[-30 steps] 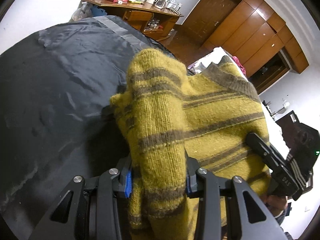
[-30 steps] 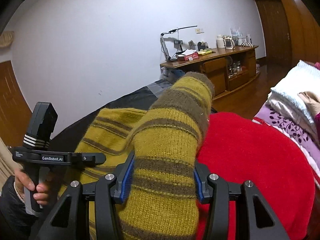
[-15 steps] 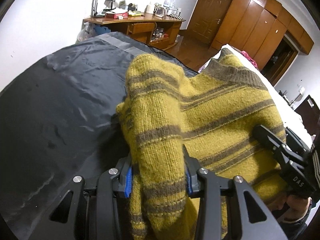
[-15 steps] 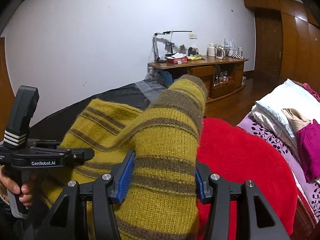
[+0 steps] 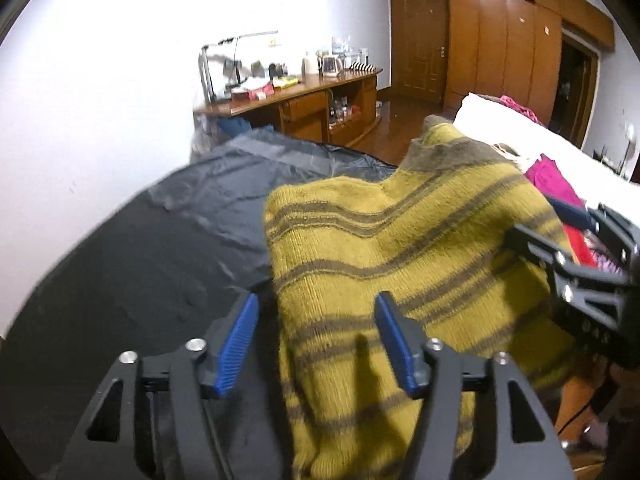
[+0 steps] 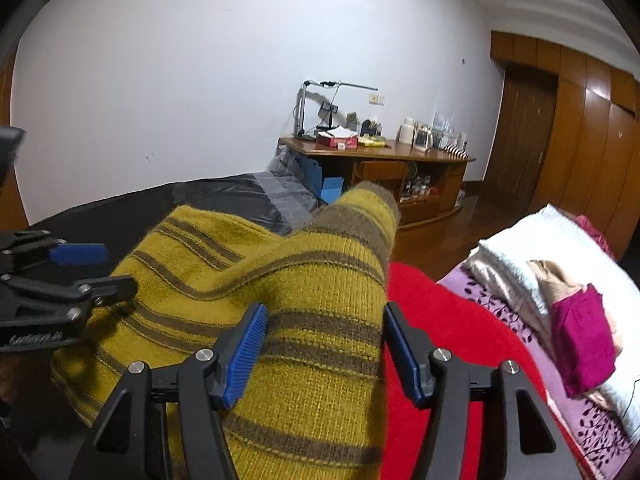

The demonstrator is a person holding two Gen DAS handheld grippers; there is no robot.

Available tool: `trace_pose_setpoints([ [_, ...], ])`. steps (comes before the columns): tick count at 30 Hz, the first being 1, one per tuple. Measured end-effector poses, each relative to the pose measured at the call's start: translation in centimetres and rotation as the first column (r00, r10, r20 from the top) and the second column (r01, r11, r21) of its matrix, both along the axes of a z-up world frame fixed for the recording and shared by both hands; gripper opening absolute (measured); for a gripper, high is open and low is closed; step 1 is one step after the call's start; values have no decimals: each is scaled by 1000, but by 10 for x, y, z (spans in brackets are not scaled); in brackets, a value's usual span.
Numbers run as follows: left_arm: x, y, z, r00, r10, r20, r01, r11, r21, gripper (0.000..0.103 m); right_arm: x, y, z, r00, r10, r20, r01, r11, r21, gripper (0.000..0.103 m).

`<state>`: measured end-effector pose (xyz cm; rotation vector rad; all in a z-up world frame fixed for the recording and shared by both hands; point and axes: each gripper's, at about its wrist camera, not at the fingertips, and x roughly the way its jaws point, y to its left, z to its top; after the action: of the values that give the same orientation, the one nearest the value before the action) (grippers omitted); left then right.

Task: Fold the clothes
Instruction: 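Carry the lifted bundle with both grippers and lower it onto the sheet, then open both grippers and release the folded sweater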

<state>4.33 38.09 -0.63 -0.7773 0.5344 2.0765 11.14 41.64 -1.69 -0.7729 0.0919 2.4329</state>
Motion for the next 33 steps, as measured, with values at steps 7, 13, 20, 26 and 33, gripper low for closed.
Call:
trace_pose_setpoints([
  [7, 13, -9, -13, 1000, 10, 19, -10, 1000, -27, 75, 3, -4, 7, 1000, -1, -12, 1, 1000, 11, 62],
  [13, 14, -12, -31, 998, 38, 56, -35, 998, -56, 75, 5, -8, -2, 1000, -7, 18, 6, 1000, 28, 62],
  [20, 11, -11, -42, 997, 51, 64, -48, 997, -55, 79, 10, 2, -20, 999, -23, 23, 23, 1000, 4, 77],
  [26, 8, -14, -47, 995, 63, 79, -60, 997, -40, 83, 10, 1, -24, 1000, -19, 21, 19, 1000, 4, 77],
  [33, 13, -22, -42, 994, 85, 74, -83, 996, -30, 85, 17, -2, -19, 1000, 5, 5, -5, 1000, 8, 78],
])
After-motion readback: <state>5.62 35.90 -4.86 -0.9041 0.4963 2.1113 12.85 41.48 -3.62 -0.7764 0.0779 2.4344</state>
